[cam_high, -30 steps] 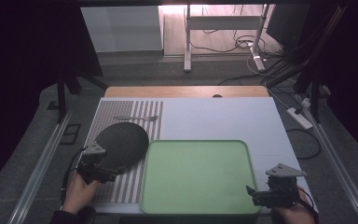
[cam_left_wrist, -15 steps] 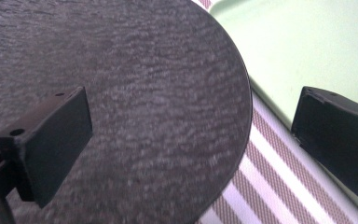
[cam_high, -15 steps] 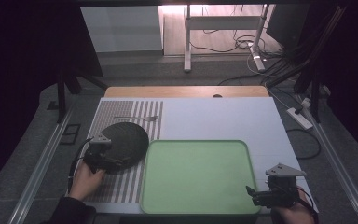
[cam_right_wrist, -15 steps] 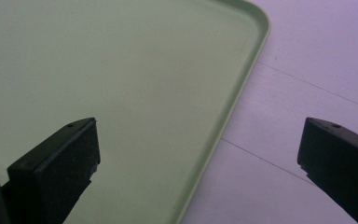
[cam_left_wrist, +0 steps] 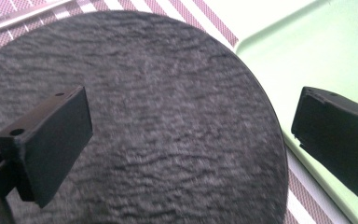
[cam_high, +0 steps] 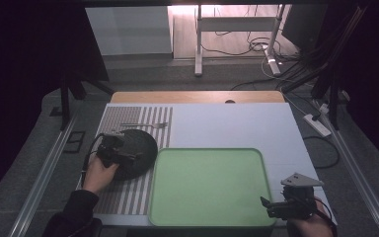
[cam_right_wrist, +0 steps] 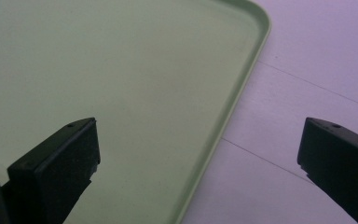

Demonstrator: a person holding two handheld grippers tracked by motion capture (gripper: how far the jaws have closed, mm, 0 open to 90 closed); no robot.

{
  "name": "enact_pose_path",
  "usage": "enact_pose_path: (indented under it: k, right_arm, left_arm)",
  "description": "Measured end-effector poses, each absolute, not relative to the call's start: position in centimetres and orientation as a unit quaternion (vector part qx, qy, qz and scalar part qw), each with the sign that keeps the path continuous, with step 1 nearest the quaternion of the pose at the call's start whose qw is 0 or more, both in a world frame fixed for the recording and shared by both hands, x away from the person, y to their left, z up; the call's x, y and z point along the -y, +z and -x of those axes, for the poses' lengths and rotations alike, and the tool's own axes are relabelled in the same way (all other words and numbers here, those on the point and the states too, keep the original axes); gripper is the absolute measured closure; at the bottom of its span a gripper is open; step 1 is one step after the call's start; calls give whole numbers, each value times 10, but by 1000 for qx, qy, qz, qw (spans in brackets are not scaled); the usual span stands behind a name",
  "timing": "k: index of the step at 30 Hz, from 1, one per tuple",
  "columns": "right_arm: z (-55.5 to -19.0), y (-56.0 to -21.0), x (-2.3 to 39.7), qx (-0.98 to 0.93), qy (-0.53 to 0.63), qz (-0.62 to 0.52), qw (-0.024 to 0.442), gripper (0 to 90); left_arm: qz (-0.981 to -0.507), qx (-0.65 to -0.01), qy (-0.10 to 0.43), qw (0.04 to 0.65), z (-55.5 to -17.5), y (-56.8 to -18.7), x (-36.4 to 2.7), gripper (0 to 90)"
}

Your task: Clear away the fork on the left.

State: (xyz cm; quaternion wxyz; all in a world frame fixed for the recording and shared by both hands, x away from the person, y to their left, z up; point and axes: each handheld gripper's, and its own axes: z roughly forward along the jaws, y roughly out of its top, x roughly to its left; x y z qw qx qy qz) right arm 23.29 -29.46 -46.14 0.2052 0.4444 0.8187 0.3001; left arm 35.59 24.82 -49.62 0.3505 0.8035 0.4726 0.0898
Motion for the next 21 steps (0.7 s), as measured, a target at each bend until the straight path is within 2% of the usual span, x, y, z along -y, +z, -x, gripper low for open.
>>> enact_pose_path:
  k: [21]
  right_arm:
    - [-233,-462,294,-821,298,-442,202,0]
  left_arm:
    - [-806,-488,114,315,-412,-502,-250,8]
